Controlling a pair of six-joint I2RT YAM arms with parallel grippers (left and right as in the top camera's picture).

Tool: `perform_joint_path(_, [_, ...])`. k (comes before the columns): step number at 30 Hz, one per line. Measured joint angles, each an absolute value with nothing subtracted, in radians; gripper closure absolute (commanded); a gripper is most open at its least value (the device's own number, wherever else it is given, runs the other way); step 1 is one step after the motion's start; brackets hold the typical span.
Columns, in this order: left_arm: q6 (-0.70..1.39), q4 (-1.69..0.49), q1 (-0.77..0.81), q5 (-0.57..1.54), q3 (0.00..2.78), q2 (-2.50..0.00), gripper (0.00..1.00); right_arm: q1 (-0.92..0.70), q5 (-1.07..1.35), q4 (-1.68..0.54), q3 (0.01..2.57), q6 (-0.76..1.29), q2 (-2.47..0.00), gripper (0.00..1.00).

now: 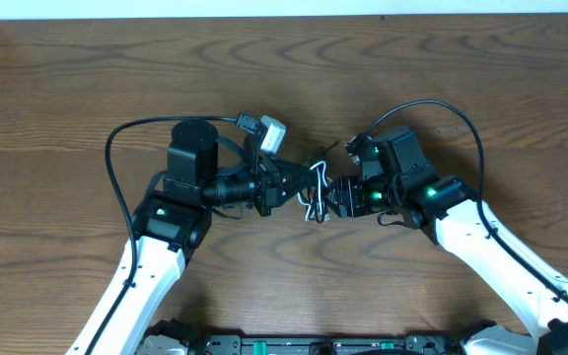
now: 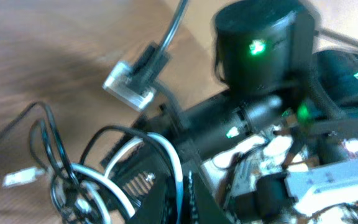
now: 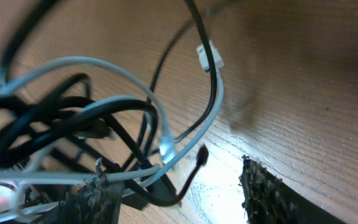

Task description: Untangle cables

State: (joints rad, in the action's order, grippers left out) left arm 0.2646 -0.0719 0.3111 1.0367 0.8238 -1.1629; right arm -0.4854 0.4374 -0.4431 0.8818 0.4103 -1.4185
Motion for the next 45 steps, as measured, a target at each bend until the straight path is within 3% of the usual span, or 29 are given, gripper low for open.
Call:
perform_joint_path(2, [0.316, -0.023, 0.311, 1.064, 0.823, -1.163, 0.93, -0.485, 0.441, -0.443, 0.882, 0.409, -1.419, 0.5])
perform_joint_path(5, [0.362, 0.025, 0.311, 1.084, 0.823, -1.163, 0.93, -0.485, 0.453, -0.441, 0.882, 0.407, -1.419, 0.97])
perform_joint_path(6, [0.371, 0.029, 0.311, 1.091, 0.823, -1.163, 0.93, -0.485, 0.455, -0.439, 0.882, 0.404, -1.419, 0.99])
perform_joint_path(11, [0.393, 0.031, 0.311, 1.1, 0.823, -1.163, 0.92, -0.485, 0.363, -0.496, 0.882, 0.439, -1.419, 0.99])
perform_joint_path(16, [0.358, -0.045, 0.311, 1.09, 0.824, -1.163, 0.92, -0.485, 0.025, -0.756, 0.882, 0.612, -1.418, 0.99])
perform_joint_path(19, [0.324, -0.167, 0.311, 1.036, 0.823, -1.162, 0.93, -0.48, -0.092, -0.788, 0.879, 0.679, -1.418, 0.83])
perform_joint_path(22, [0.306, -0.199, 0.311, 0.976, 0.823, -1.162, 0.93, -0.481, 0.038, -0.663, 0.879, 0.567, -1.418, 0.5])
perform_joint_path(25, [0.307, -0.202, 0.311, 0.909, 0.823, -1.162, 0.93, -0.482, 0.385, -0.542, 0.879, 0.386, -1.418, 0.46])
perform_joint_path(28, [0.322, -0.195, 0.311, 0.882, 0.823, -1.162, 0.92, -0.493, 0.579, -0.456, 0.879, 0.327, -1.418, 0.44])
perform_joint_path(30, [0.335, -0.186, 0.311, 0.875, 0.823, -1.162, 0.93, -0.506, 0.664, -0.421, 0.879, 0.307, -1.418, 0.47])
perform_joint_path(33, [0.376, -0.155, 0.311, 0.869, 0.823, -1.162, 0.92, -0.517, 0.741, -0.368, 0.879, 0.296, -1.418, 0.59])
perform_joint_path(35, [0.408, -0.106, 0.311, 0.881, 0.822, -1.162, 0.92, -0.521, 0.769, -0.348, 0.879, 0.288, -1.418, 0.71])
perform_joint_path(38, [0.467, -0.009, 0.311, 0.918, 0.822, -1.162, 0.93, -0.522, 0.751, -0.345, 0.879, 0.293, -1.418, 0.99])
perform_joint_path(45, [0.523, 0.009, 0.311, 0.949, 0.822, -1.162, 0.93, -0.529, 0.517, -0.451, 0.88, 0.392, -1.418, 0.99])
